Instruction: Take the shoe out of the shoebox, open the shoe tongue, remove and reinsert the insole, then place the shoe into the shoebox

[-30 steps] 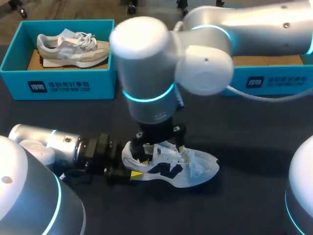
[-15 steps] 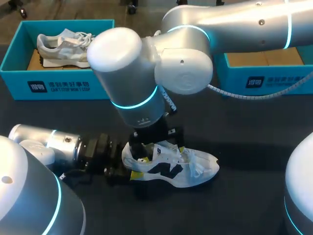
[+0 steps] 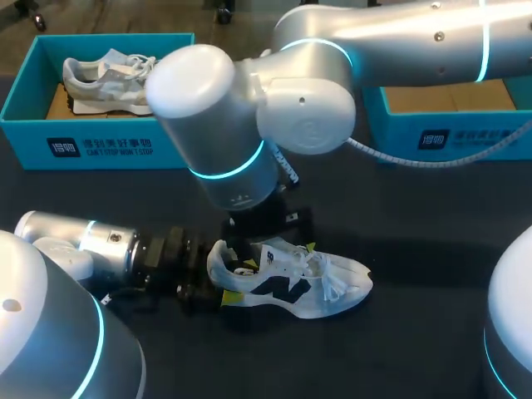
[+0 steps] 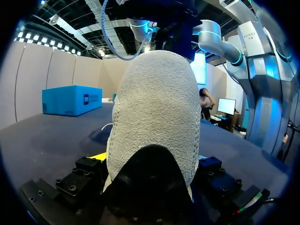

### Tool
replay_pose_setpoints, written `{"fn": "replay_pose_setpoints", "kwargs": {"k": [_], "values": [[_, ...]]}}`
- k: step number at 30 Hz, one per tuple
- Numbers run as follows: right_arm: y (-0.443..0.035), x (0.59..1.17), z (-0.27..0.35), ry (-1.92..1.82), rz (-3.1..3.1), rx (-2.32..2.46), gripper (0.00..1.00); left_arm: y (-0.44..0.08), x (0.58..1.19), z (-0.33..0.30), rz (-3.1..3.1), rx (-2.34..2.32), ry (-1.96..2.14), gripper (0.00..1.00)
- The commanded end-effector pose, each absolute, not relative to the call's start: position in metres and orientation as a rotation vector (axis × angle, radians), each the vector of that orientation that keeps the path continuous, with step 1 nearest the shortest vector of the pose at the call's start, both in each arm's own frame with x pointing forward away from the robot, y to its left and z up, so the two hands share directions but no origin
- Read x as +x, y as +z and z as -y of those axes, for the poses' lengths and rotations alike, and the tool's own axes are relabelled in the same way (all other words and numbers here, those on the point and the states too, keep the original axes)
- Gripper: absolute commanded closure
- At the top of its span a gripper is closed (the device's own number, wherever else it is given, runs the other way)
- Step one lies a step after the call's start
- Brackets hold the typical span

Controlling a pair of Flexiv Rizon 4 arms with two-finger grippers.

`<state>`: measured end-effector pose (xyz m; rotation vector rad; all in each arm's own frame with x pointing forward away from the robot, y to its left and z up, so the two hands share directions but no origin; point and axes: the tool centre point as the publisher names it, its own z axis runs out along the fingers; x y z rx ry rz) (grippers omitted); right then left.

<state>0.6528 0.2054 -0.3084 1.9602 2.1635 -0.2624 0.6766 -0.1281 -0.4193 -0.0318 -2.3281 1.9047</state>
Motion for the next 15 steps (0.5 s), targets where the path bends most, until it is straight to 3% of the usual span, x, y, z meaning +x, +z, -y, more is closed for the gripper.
{"fn": "replay_pose_setpoints", "kwargs": {"k": [1, 15], "values": [[-0.314, 0.657, -0.213, -0.294, -2.147, 1.956, 0.0, -0.419, 0.676, 0.128, 2.329, -0.029, 1.907, 1.0], [-0.327, 0.665, -0.221, -0.249, -2.086, 1.949, 0.0, -0.419, 0.676, 0.128, 2.329, -0.029, 1.907, 1.0]]}}
